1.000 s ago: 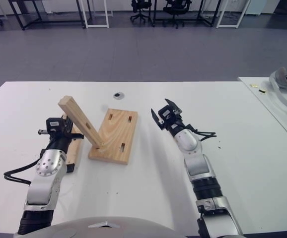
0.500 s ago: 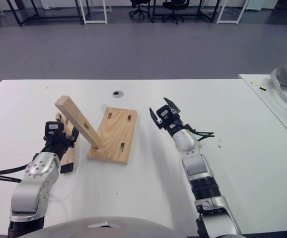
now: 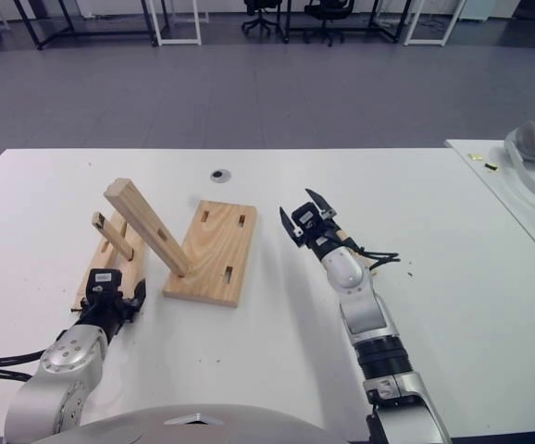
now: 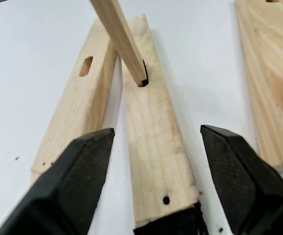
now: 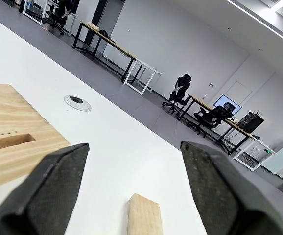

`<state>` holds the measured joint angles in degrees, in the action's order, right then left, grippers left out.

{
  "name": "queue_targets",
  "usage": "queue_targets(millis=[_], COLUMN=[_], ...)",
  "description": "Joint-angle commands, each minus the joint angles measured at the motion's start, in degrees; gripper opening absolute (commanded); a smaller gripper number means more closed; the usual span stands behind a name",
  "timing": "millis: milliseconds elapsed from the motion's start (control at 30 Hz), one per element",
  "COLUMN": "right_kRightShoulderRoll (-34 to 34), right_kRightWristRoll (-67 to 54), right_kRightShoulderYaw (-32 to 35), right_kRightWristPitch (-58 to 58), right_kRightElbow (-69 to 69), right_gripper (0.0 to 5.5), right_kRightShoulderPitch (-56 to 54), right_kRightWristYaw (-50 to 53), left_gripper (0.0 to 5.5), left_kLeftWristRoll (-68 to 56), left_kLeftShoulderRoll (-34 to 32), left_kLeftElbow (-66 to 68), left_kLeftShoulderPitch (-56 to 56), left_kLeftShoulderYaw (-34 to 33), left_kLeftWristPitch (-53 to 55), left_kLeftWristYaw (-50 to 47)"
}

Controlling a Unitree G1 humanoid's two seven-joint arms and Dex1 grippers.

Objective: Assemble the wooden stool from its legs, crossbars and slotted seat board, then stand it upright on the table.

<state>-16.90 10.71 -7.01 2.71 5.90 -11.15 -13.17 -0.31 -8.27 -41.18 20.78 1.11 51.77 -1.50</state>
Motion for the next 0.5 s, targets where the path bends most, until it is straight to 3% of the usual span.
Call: queue_targets(millis=[33,167,400,500], right_kRightShoulderRoll=[-0.04,0.27,0.71,1.03], right_kRightWristRoll=[0.06,0.11,0.51,0.68], right_kRightShoulderYaw=[-0.05,-0.17,-0.29,-0.23], right_kRightWristPitch=[-0.71,-0.83,-0.92,-0.94], right_kRightElbow=[-0.38,-0.12,-0.15,-0.14], right_gripper=[3.44,3.44,3.44,3.44], right_kRightShoulderPitch=[-0.17,-0.66,-0.72,-0.74], right_kRightWristYaw=[-0.35,-0.25,0.14,0.26], left_gripper=[3.23,3.23,2.18,2.12], left_kLeftWristRoll=[0.08,-0.99,-0.02,-0.03], left_kLeftShoulderRoll=[1.32,2.07,-0.06,-0.46], left_kLeftElbow=[2.00,4.44,5.47,5.78], left_kLeftShoulderPitch=[0.72,0.03,-1.75,-2.37], left_kLeftShoulderYaw=[-0.52,-0.87,-0.23,-0.43], left_kLeftWristPitch=[-0.01,0.33,-1.19,-1.76], left_kLeftWristYaw=[-0.26,0.94,1.67,1.53])
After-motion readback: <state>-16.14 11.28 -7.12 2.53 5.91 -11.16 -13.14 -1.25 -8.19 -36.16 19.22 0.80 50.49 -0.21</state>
